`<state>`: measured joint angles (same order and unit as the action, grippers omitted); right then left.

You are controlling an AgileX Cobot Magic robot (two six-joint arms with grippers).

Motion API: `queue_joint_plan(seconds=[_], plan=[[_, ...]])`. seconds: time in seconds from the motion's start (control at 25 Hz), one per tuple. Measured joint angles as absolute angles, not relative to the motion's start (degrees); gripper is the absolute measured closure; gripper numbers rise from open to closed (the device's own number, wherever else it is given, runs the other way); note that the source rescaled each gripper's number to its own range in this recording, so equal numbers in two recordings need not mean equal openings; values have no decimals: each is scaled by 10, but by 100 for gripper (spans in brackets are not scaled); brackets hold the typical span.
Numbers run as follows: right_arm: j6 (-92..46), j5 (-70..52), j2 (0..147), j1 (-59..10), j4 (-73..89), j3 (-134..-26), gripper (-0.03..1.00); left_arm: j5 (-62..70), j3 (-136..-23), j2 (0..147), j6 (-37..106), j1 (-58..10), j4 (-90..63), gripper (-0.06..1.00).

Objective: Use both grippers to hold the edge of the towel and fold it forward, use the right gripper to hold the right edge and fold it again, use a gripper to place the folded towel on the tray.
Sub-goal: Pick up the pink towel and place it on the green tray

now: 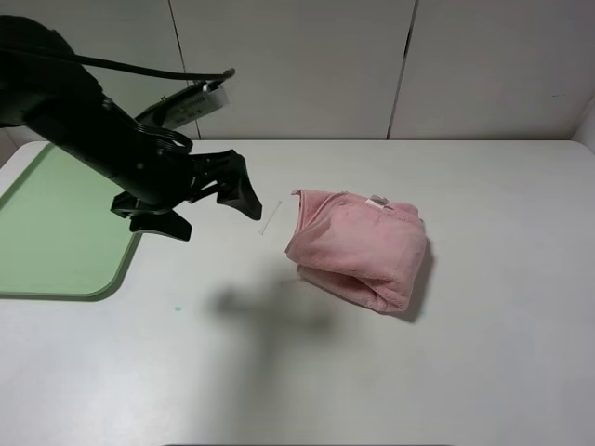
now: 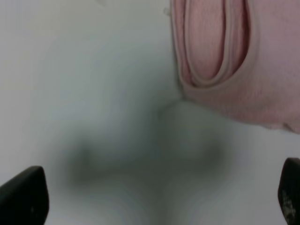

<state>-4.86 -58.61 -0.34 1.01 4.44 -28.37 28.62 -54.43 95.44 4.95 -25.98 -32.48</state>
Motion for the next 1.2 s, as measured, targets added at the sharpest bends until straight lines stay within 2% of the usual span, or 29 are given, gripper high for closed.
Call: queue_joint_plan(seconds=[0.68, 1.2], plan=[[-49, -586, -3, 10, 44, -284, -3, 289, -766, 1182, 56, -335, -329, -4], [-49, -586, -3, 10, 37, -284, -3, 301, -841, 1272, 76, -361, -339, -4]])
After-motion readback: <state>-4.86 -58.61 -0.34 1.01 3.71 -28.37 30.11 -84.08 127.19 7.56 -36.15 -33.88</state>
